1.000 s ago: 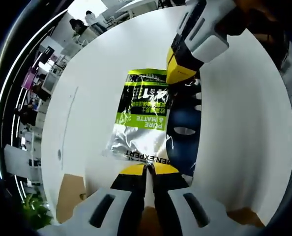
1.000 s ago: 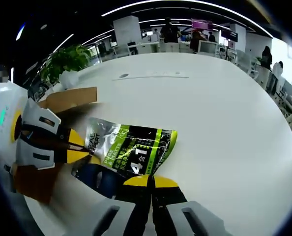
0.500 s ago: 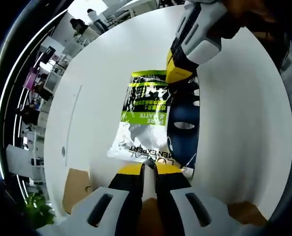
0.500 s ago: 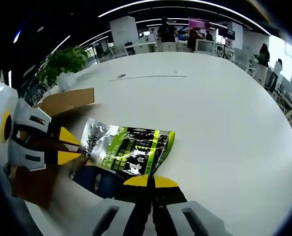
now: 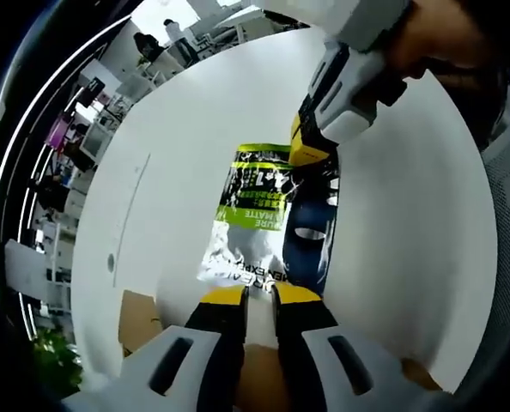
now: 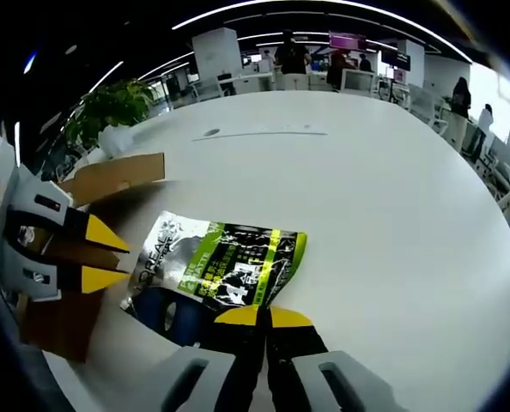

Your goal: Operate the shoe box by opening the lid, removing the specified soft item, and placing it in the target area until the item is outside and the box remains undamaged.

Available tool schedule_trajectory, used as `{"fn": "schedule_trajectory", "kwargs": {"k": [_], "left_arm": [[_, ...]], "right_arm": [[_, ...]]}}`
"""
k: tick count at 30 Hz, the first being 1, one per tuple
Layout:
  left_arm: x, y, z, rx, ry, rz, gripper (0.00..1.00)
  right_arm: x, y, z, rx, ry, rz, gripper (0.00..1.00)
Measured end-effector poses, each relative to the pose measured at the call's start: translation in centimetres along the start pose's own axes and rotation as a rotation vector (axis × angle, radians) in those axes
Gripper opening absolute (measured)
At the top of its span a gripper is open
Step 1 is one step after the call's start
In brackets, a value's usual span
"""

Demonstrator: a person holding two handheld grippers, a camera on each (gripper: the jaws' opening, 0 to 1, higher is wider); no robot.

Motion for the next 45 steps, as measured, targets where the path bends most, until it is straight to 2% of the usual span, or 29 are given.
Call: {"fn": "schedule_trajectory", "kwargs": {"k": [4,10,23,31,45], "left_arm": [[-0.2,0.6,0.3,0.005,0.038,-0.022,0.11],[-0.3,1.5,0.4,0.033,0.145,-0.069,0.12],[-0.2,4.1,1.0,0.05,0.254,-0.135,0.13],[1.3,5.3,1.0,0.047,0.293,-0.133,0.15],[3.7,7.6,2.4,0.023,0.399,-0.167,0.17]], "right_arm": [[0.0,0.0,0.1,-0.001,0.011,0.004,0.0],[-0.1,-0.1,0.1,0.0,0.037,0.012,0.0],[0.0,0.3,0.0,0.041,0.12,0.022,0.02],[0.0,0.7,-0.5,0.047,0.151,0.017,0.03],[-0.2,1.1,-0.4,0.05,0.165,0.023,0.05]]}}
Point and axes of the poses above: the point that each gripper's makers call its tool centre point, and the gripper's own axes: y roughly backward along the fingers, z roughly to its left, x roughly out of its underside, the point moved 7 cm from there along y, roughly backward along the fingers, and after that the axes turned 2 degrees about -x, right-handed, at the moved point
